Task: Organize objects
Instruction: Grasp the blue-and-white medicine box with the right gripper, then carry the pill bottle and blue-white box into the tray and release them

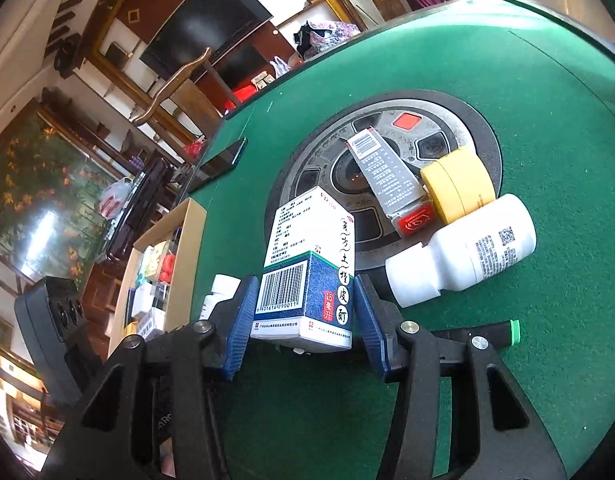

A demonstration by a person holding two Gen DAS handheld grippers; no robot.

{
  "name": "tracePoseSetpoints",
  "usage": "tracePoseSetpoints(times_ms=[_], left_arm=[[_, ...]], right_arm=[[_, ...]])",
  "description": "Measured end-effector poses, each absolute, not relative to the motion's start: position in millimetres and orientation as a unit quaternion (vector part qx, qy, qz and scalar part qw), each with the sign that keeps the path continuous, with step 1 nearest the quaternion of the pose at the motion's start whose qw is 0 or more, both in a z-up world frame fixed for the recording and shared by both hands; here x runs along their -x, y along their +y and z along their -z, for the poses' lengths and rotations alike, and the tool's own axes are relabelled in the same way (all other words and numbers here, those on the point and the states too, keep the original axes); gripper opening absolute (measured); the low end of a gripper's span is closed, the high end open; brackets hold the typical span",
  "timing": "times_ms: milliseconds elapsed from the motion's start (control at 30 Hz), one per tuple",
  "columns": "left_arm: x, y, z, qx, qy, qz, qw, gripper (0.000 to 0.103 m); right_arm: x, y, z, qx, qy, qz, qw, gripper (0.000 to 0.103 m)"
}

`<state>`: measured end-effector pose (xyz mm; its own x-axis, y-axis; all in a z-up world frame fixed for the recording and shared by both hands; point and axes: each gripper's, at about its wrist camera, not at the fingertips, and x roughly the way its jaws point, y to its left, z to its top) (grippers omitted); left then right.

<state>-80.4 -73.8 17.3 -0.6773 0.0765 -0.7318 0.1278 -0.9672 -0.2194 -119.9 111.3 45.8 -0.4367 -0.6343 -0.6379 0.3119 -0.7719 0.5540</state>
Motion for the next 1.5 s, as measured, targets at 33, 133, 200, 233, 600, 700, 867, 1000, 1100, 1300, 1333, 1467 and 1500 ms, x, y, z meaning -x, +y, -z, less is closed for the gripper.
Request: tracePoseSetpoints(times_ms=[33, 133, 200, 233, 600, 700, 867, 1000, 1100, 1300, 1333, 1467, 1500], left_arm=[[79.3, -74.0, -18.7, -0.399, 0.129, 0.908, 0.014, 0.035], [74.5, -75.3, -25.8, -0.388, 0.131, 0.912, 0.015, 0.035], [69.2, -77.4, -33.3, -0.377, 0.135, 0.916, 0.014, 0.035], [66.9, -78.9, -36.7, -0.373, 0.137, 0.917, 0.014, 0.035], [18.6, -129.2, -72.4, -0.323, 0.185, 0.928, 0.019, 0.035], [-2.1, -147.4, -73.7, -0.316, 0.187, 0.93, 0.03, 0.035], [-38.9, -188.9, -73.3, -0.307, 0.21, 0.926, 0.065, 0.035], [-57.8, -219.9, -69.3, -0.305, 0.224, 0.92, 0.098, 0.035], [-68.9, -238.9, -61.2, -0.31, 0.234, 0.914, 0.116, 0.035], [-76.8, -261.1, -36.1, -0.329, 0.263, 0.897, 0.137, 0.035], [-77.0, -261.7, -34.5, -0.329, 0.264, 0.896, 0.139, 0.035], [-78.7, -265.6, -26.9, -0.334, 0.265, 0.893, 0.144, 0.035], [-79.4, -267.1, -25.3, -0.335, 0.266, 0.892, 0.145, 0.035]], right_arm=[[119.5, 110.1, -46.4, -0.445, -0.178, 0.83, 0.285, 0.049], [116.7, 109.8, -51.0, -0.436, -0.174, 0.835, 0.288, 0.049], [114.6, 110.3, -54.4, -0.429, -0.174, 0.838, 0.288, 0.049], [113.3, 111.1, -56.5, -0.425, -0.174, 0.84, 0.291, 0.049], [92.3, 84.1, -73.0, -0.411, -0.173, 0.83, 0.334, 0.049], [79.8, 67.2, -76.3, -0.415, -0.171, 0.818, 0.36, 0.049], [51.0, 19.7, -85.7, -0.415, -0.137, 0.802, 0.407, 0.049], [29.3, -22.1, -89.0, -0.417, -0.104, 0.789, 0.44, 0.049], [15.0, -50.4, -82.9, -0.427, -0.081, 0.777, 0.455, 0.049], [-0.2, -90.4, -66.4, -0.44, -0.047, 0.765, 0.468, 0.049], [-0.7, -98.2, -62.9, -0.441, -0.04, 0.765, 0.468, 0.049], [-6.1, -116.9, -52.5, -0.44, -0.022, 0.768, 0.465, 0.049], [-4.7, -118.7, -51.4, -0.44, -0.021, 0.768, 0.465, 0.049]])
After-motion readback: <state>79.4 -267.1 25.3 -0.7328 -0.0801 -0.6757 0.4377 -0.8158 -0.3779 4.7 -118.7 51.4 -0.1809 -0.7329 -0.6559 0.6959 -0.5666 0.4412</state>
